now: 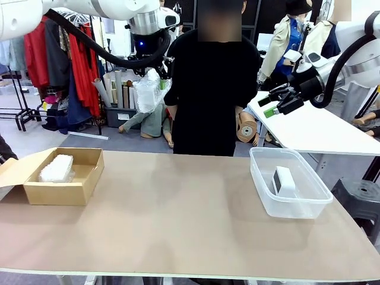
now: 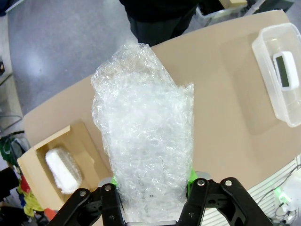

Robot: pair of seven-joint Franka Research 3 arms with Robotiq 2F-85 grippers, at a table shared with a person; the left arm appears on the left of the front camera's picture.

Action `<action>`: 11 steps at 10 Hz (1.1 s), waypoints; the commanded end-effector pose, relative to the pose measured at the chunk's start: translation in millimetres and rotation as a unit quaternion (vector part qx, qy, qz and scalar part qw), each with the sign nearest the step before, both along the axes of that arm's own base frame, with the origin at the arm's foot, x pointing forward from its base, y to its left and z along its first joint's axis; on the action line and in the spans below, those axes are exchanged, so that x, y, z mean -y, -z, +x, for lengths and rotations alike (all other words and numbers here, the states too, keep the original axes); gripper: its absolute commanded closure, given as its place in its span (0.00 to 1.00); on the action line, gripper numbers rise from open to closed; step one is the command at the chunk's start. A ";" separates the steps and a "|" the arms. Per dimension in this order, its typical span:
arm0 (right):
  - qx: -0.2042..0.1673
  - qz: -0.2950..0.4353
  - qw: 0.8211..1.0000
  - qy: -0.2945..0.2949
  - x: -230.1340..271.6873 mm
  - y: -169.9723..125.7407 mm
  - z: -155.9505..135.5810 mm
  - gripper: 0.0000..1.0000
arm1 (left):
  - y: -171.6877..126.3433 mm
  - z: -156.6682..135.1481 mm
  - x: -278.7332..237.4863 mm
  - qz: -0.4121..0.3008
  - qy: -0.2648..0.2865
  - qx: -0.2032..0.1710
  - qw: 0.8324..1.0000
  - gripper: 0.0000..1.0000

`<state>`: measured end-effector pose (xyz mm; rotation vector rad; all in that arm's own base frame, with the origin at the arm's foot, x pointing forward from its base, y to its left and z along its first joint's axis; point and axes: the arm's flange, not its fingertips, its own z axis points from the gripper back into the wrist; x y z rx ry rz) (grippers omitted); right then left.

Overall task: Separate and place wrapped and unwrapped clocks.
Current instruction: If the picked Digital clock is wrapped, place it in the Package Box ; if not, place it in the Organizing box.

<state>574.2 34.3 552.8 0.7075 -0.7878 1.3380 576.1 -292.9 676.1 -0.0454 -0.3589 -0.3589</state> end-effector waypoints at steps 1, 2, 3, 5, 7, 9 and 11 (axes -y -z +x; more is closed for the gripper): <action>0.003 0.000 1.000 0.001 -0.1 -2.2 -0.1 0.00 | -6.1 -2.8 -0.5 -0.006 0.001 -0.003 1.000 1.00; 0.003 0.000 1.000 0.001 -0.1 -2.2 -0.1 0.00 | -6.1 -2.8 -0.5 -0.006 0.001 -0.003 1.000 1.00; 0.003 0.000 1.000 0.001 -0.1 -2.2 -0.1 0.00 | -6.1 -2.8 -0.5 -0.006 0.001 -0.003 1.000 1.00; 0.003 0.000 1.000 0.001 -0.1 -2.2 -0.1 0.00 | -6.1 -2.8 -0.5 -0.006 0.001 -0.003 1.000 1.00; 0.003 0.000 1.000 0.001 -0.1 -2.2 -0.1 0.00 | -6.1 -2.8 -0.5 -0.006 0.001 -0.003 1.000 1.00; 0.003 0.000 1.000 0.001 -0.1 -2.2 -0.1 0.00 | -6.1 -2.8 -0.5 -0.006 0.001 -0.003 1.000 1.00; 0.003 0.000 1.000 0.001 -0.1 -2.2 -0.1 0.00 | -6.1 -2.8 -0.5 -0.006 0.001 -0.003 1.000 1.00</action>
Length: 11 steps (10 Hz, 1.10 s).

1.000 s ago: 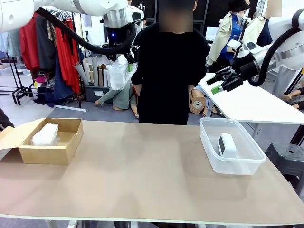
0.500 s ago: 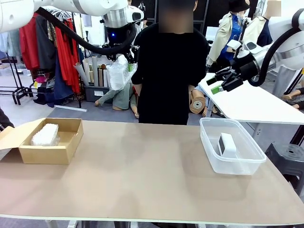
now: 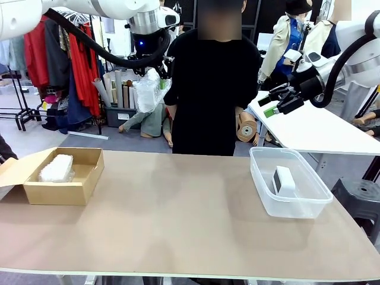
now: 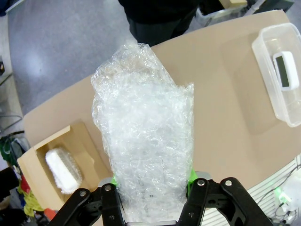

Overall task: Separate and place wrapped and unwrapped clocks.
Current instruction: If the picked Digital clock is wrapped, place it in the Package Box ; if not, place it in the Organizing box.

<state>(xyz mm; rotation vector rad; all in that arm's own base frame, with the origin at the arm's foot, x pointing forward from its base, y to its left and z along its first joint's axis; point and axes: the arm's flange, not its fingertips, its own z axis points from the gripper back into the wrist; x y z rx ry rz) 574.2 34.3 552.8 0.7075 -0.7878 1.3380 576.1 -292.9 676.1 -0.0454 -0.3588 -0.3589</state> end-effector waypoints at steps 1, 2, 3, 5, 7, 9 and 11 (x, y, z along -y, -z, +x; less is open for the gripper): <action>0.003 0.000 1.000 0.001 -0.1 -2.2 -0.1 0.00 | -6.1 -2.8 -0.5 -0.006 0.001 -0.003 1.000 1.00; 0.003 0.000 1.000 0.001 -0.1 -2.2 -0.1 0.00 | 0.0 0.0 0.0 0.000 0.000 0.000 1.000 1.00; 0.003 0.000 1.000 0.001 -0.1 -2.2 -0.1 0.00 | -15.3 -17.3 -3.7 0.024 0.020 -0.010 0.999 1.00; 0.003 0.000 1.000 0.001 -0.1 -2.2 -0.1 0.00 | -17.3 -59.5 -5.7 0.052 -0.004 -0.013 0.999 1.00; 0.003 0.000 1.000 0.001 -0.1 -2.2 -0.1 0.00 | -10.0 -82.6 -17.4 0.062 -0.033 -0.020 0.997 1.00; 0.003 0.000 1.000 0.001 -0.1 -2.2 -0.1 0.00 | 1.8 -96.2 -54.7 0.064 -0.076 -0.035 0.994 1.00; 0.003 0.000 1.000 0.001 -0.1 -2.2 -0.1 0.00 | 26.6 -95.7 -90.6 0.064 -0.103 -0.024 0.992 1.00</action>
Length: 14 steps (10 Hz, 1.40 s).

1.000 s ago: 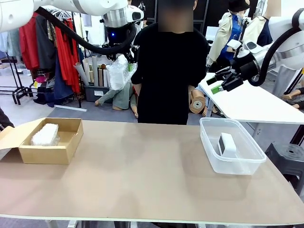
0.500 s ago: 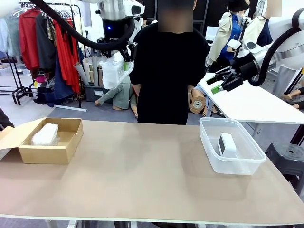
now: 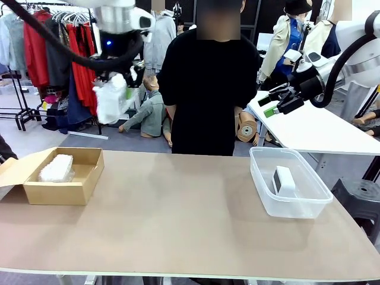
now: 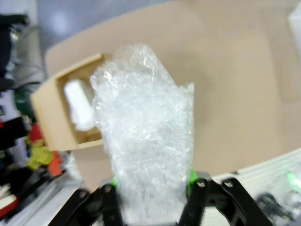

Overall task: Separate and place wrapped and unwrapped clocks.
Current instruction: If the picked Digital clock is wrapped, place it in the Package Box ; if not, place it in the Organizing box.

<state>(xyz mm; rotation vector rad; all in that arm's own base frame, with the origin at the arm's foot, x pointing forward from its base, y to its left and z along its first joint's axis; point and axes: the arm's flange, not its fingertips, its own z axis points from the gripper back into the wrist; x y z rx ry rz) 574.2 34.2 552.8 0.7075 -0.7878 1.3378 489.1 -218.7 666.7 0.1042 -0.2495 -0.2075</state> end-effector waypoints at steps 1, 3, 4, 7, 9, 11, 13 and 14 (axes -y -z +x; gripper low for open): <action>0.003 0.000 1.000 0.001 -0.2 -2.3 -0.2 0.00 | 31.1 -7.3 -26.5 -0.026 -0.032 0.028 0.999 1.00; 0.003 0.000 1.000 0.001 -0.2 -2.3 -0.2 0.00 | 46.2 2.3 -56.5 0.003 -0.052 0.046 0.998 1.00; 0.003 0.000 1.000 0.001 -0.2 -2.3 -0.2 0.00 | 60.0 0.5 -65.4 0.004 -0.061 0.055 0.997 1.00; 0.003 0.000 1.000 0.001 -0.2 -2.3 -0.2 0.00 | 88.1 -3.6 -100.2 0.002 -0.079 0.038 0.996 1.00; 0.003 0.000 1.000 0.001 -0.2 -2.3 -0.2 0.00 | 83.9 -1.7 -96.0 0.003 -0.078 0.040 0.996 1.00; 0.003 0.000 1.000 0.001 -0.2 -2.3 -0.2 0.00 | 91.3 6.1 -99.1 0.001 -0.076 0.027 0.997 1.00; 0.003 0.000 1.000 0.001 -0.2 -2.3 -0.2 0.00 | 91.3 6.1 -99.1 0.001 -0.076 0.027 0.997 1.00; 0.003 0.000 1.000 0.001 -0.2 -2.3 -0.2 0.00 | 91.3 6.1 -99.1 0.001 -0.076 0.027 0.997 1.00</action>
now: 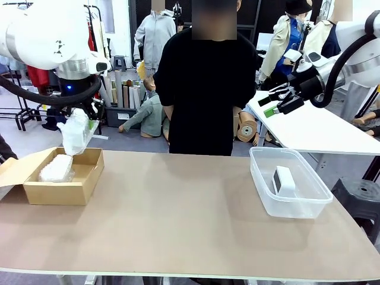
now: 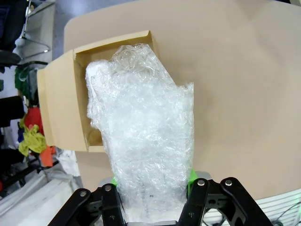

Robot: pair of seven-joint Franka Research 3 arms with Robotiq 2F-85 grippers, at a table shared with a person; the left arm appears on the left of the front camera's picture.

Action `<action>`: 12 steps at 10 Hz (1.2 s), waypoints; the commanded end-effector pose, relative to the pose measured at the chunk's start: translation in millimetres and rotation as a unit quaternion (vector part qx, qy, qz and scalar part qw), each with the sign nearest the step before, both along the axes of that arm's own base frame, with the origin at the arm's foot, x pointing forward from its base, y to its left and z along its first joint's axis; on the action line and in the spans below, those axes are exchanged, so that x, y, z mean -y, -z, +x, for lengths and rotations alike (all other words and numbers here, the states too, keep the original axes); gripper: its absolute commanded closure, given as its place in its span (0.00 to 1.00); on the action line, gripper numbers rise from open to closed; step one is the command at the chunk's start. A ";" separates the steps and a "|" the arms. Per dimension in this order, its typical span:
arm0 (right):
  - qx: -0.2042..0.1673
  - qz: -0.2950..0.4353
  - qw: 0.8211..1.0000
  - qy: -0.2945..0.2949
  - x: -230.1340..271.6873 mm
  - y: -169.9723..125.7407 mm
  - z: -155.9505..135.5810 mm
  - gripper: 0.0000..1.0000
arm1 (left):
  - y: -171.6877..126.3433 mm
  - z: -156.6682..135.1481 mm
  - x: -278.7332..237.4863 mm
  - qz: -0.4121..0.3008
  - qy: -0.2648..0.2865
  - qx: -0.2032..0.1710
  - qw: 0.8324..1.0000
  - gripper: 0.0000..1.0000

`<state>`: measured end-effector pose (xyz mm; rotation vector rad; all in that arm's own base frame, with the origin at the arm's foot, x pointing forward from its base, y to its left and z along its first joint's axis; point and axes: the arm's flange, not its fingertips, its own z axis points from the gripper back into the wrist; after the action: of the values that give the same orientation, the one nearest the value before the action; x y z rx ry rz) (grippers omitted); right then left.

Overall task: Separate and place wrapped and unwrapped clocks.
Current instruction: If the picked Digital clock is wrapped, place it in the Package Box ; if not, place it in the Organizing box.

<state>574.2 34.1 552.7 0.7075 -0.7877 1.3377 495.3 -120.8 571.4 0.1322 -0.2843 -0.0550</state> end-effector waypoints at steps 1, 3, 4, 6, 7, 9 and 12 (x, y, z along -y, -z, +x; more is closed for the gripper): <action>0.003 0.000 1.000 0.001 -0.3 -2.3 -0.2 0.00 | -4.0 -0.1 -1.2 -0.001 -0.001 0.005 1.000 1.00; 0.003 0.000 1.000 0.001 -0.3 -2.3 -0.2 0.00 | 11.8 9.1 -3.0 0.012 -0.016 -0.006 1.000 1.00; 0.003 0.000 1.000 0.001 -0.3 -2.3 -0.2 0.00 | 26.1 17.5 -10.7 0.008 -0.021 -0.016 1.000 1.00; 0.003 0.000 1.000 0.001 -0.3 -2.3 -0.2 0.00 | 46.8 25.3 -22.6 -0.001 -0.031 -0.011 0.999 1.00; 0.003 0.000 1.000 0.001 -0.3 -2.3 -0.2 0.00 | 54.1 30.3 -31.2 -0.005 -0.029 -0.012 1.000 1.00; 0.003 0.000 1.000 0.001 -0.3 -2.3 -0.2 0.00 | 72.7 43.1 -47.8 -0.008 -0.032 -0.014 0.999 1.00; 0.003 0.000 1.000 0.001 -0.3 -2.3 -0.2 0.00 | 104.0 55.5 -61.8 -0.008 -0.014 0.002 1.000 1.00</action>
<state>574.2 34.2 552.7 0.7075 -0.7877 1.3377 552.6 -63.8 474.7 0.1122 -0.2560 -0.0038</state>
